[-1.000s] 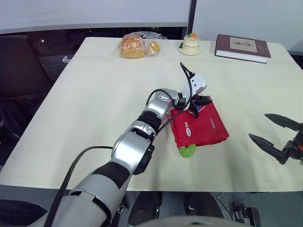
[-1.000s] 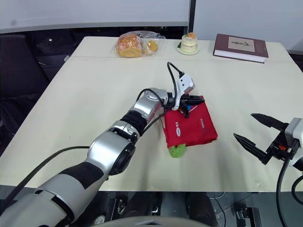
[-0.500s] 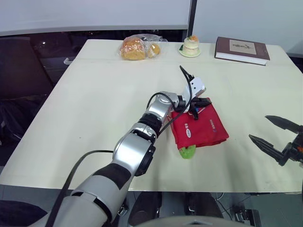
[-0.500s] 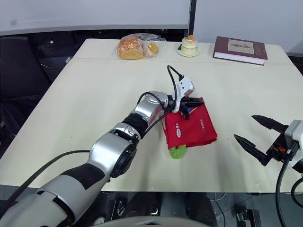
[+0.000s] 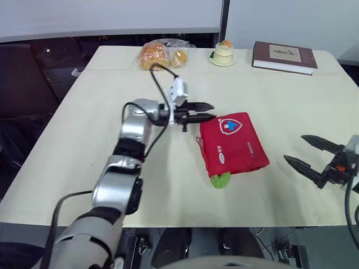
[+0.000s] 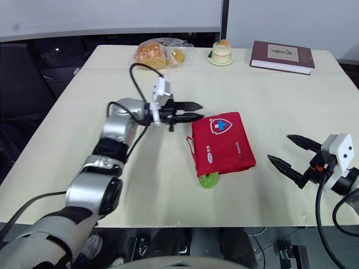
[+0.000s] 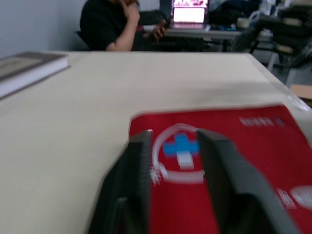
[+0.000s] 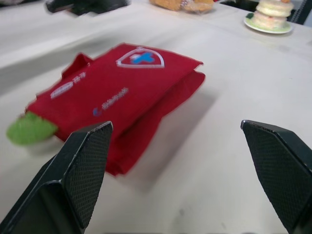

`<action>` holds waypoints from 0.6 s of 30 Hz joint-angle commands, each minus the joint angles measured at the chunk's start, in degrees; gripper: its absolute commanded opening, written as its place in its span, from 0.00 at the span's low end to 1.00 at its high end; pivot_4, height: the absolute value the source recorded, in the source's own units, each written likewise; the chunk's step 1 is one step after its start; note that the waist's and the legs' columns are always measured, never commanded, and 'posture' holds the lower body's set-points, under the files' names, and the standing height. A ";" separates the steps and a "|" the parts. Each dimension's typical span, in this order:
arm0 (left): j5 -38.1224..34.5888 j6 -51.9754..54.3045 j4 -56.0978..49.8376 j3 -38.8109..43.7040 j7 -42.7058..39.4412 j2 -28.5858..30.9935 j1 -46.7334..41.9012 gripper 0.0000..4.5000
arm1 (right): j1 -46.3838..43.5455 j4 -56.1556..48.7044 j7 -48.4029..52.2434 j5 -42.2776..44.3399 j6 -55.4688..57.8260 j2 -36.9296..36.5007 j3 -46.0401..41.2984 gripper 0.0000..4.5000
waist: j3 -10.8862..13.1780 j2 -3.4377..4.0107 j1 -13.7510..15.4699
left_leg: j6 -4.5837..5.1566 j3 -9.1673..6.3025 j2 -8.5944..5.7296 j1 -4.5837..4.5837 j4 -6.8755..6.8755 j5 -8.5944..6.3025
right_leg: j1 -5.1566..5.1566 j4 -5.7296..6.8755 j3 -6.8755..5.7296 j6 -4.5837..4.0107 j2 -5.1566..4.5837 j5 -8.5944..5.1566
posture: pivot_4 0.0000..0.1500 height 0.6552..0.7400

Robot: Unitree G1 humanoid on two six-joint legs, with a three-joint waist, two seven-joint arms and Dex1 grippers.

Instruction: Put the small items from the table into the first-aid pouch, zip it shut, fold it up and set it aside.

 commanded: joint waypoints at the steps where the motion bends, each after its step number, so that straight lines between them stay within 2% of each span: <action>1: -3.49 6.05 -13.64 1.21 -1.99 6.32 3.71 0.73 | -4.47 0.03 -2.73 3.87 5.88 -1.33 1.42 1.00 | 0.01 0.00 0.19 | 0.00 -0.02 0.00 -0.01 0.00 0.00 | 0.00 -0.01 -0.01 0.00 -0.01 0.00 | 1.00 0.87; 2: -4.18 7.35 -15.72 1.26 -2.05 7.50 4.70 0.73 | -5.30 0.11 -3.30 4.45 7.23 -1.43 1.79 1.00 | 0.01 0.00 0.31 | 0.00 -0.01 0.00 -0.01 0.00 0.00 | 0.00 -0.01 -0.01 0.00 -0.03 0.00 | 1.00 0.87; 3: -5.04 8.67 -17.81 1.41 -2.15 8.68 5.69 0.91 | -6.21 0.24 -4.23 5.13 8.92 -1.50 2.20 1.00 | 0.00 0.01 0.44 | 0.00 -0.05 -0.01 -0.02 0.00 0.00 | 0.00 -0.01 -0.04 0.00 -0.07 0.00 | 1.00 0.87; 5: -7.63 12.32 -24.58 2.60 -2.92 12.61 8.76 0.98 | -10.79 1.73 -7.30 8.89 15.47 -1.24 4.44 1.00 | 0.00 0.00 0.51 | 0.00 -0.11 -0.04 -0.04 0.01 0.00 | 0.01 -0.01 -0.09 0.00 -0.13 0.00 | 1.00 0.87; 6: -9.13 14.17 -28.37 3.43 -3.61 14.75 10.52 0.98 | -13.97 3.23 -8.75 11.56 19.72 -0.83 6.16 1.00 | 0.01 0.00 0.25 | 0.00 -0.11 -0.04 -0.04 0.01 0.00 | 0.01 -0.01 -0.10 0.00 -0.13 0.00 | 1.00 0.87; 9: -12.36 17.86 -36.02 4.25 -2.32 17.69 13.63 0.98 | -20.24 6.85 -10.93 11.79 27.18 -1.11 11.47 1.00 | 0.03 0.02 -0.24 | -0.01 -0.06 -0.01 -0.05 0.00 0.01 | -0.04 0.00 -0.03 -0.02 -0.20 0.00 | 1.00 0.87; 13: -15.41 20.85 -40.73 4.63 0.06 18.39 14.72 0.98 | -23.84 11.11 -12.44 9.71 30.71 -0.56 15.49 1.00 | 0.04 0.03 0.52 | -0.02 -0.25 -0.03 -0.15 0.00 0.01 | -0.06 -0.01 -0.11 -0.03 -0.17 0.00 | 1.00 0.87; 18: -16.61 21.69 -42.61 4.66 3.15 18.32 14.62 0.98 | -24.42 10.69 -11.78 12.93 39.19 0.22 20.07 1.00 | 0.04 0.02 0.18 | 0.00 -0.09 -0.10 -0.16 0.01 0.00 | -0.06 -0.05 -0.11 -0.01 -0.17 0.01 | 1.00 0.87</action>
